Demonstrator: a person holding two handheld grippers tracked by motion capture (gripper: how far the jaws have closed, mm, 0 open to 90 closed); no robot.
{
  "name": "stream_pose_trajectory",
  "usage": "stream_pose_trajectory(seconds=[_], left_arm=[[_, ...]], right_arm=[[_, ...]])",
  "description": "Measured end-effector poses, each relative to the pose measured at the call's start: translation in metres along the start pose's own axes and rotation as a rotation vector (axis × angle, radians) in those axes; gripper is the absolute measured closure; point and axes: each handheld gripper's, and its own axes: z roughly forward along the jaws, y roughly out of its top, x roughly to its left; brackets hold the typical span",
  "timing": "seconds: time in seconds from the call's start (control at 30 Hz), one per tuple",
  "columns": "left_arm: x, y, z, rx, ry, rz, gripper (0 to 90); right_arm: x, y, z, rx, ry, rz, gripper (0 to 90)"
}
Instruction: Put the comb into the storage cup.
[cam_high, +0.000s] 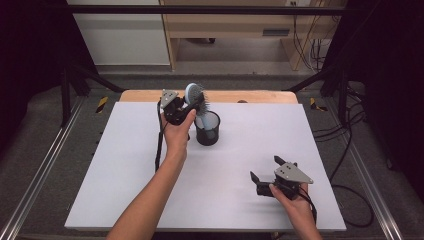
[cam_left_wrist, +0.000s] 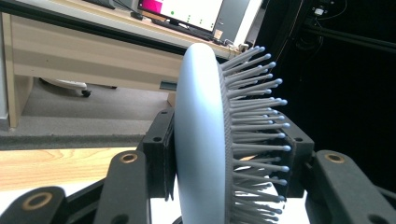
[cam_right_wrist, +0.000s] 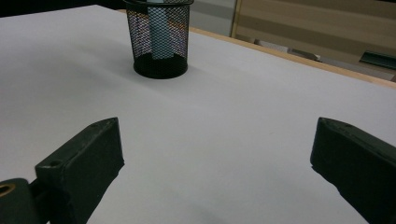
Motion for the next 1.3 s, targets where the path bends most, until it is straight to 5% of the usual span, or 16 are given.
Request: stream_pose_trajectory(seconds=[1.3], left_arm=[[0.0001, -0.0089, 0.0048, 0.009, -0.007, -0.014, 49.6]], right_arm=[[0.0012, -0.0006, 0.0006, 0.005, 0.008, -0.003, 2.8]])
